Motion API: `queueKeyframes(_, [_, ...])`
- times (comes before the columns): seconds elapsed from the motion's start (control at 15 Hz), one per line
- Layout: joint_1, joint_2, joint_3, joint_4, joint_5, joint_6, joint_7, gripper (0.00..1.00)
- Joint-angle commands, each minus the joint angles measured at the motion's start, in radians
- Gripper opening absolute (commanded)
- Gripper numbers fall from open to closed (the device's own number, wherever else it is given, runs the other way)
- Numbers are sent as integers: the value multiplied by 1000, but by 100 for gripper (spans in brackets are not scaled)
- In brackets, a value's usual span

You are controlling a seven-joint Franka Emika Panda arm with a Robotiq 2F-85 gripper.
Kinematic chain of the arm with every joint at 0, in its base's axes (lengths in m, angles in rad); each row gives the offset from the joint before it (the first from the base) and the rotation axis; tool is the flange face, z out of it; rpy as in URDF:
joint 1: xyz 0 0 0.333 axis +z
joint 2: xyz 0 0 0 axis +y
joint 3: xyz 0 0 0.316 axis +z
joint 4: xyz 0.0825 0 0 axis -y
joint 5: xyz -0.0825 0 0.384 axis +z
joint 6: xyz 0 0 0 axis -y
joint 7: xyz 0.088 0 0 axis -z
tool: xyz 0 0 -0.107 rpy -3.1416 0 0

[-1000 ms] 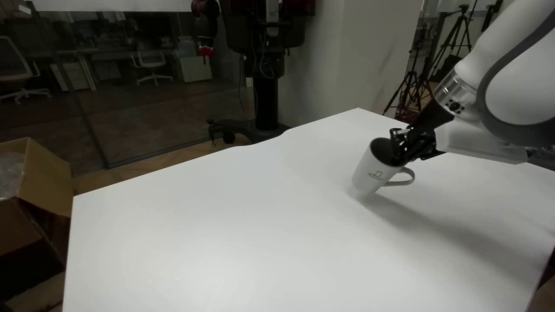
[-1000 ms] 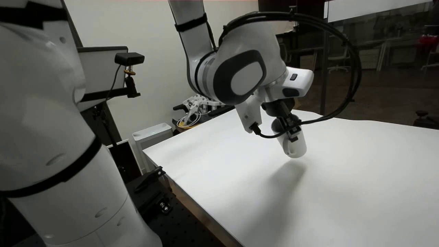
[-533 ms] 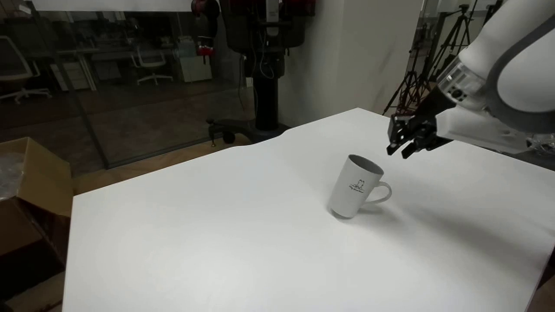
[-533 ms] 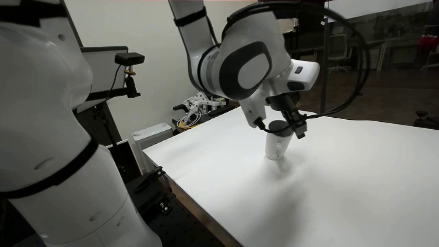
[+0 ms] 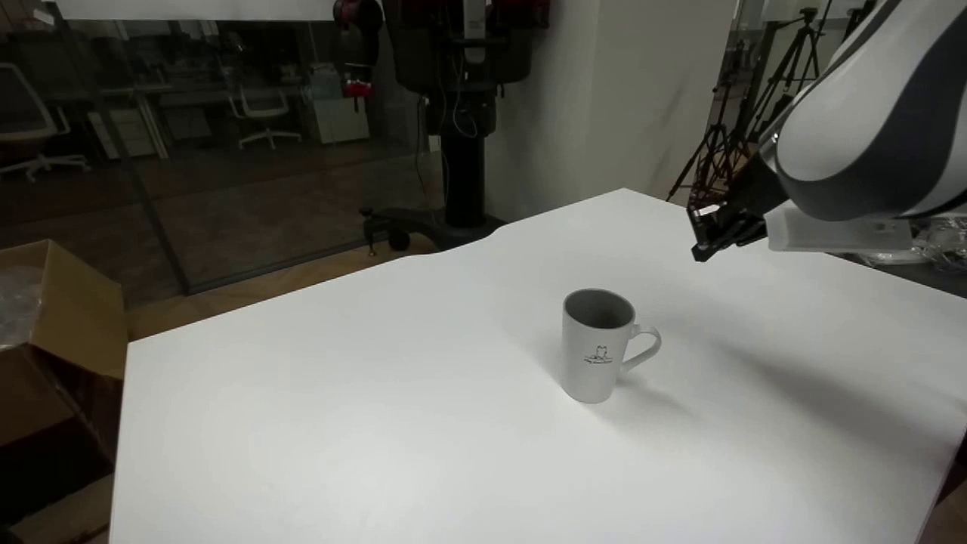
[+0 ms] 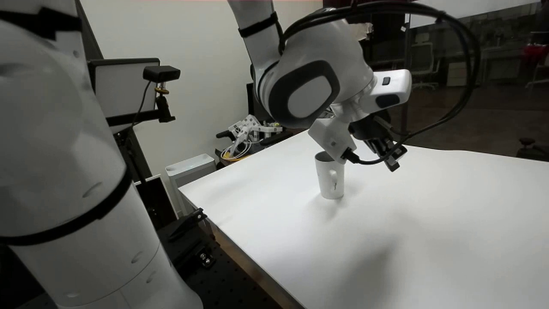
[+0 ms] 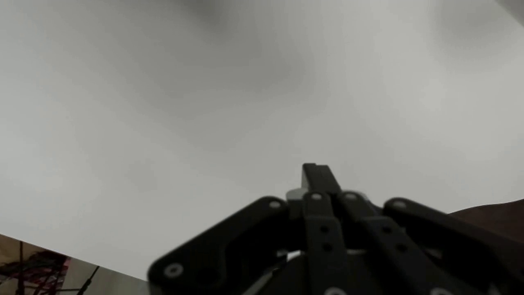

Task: Move the cup to the right then to the left

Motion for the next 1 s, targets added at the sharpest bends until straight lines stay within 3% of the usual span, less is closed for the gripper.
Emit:
queueKeyframes(0.0, [54, 36, 18, 52, 14, -11, -1, 0])
queueKeyframes(0.2, [70, 24, 20, 66, -68, -49, 67, 0])
queueKeyframes(0.27, [70, 21, 26, 69, -81, -53, 84, 26])
queueKeyframes(0.33, [79, 31, 2, 49, -89, -27, 68, 3])
queueKeyframes(0.6, [79, 30, 8, 59, -103, -36, 81, 26])
queueKeyframes(0.93, [79, 30, 8, 59, -103, -36, 81, 26])
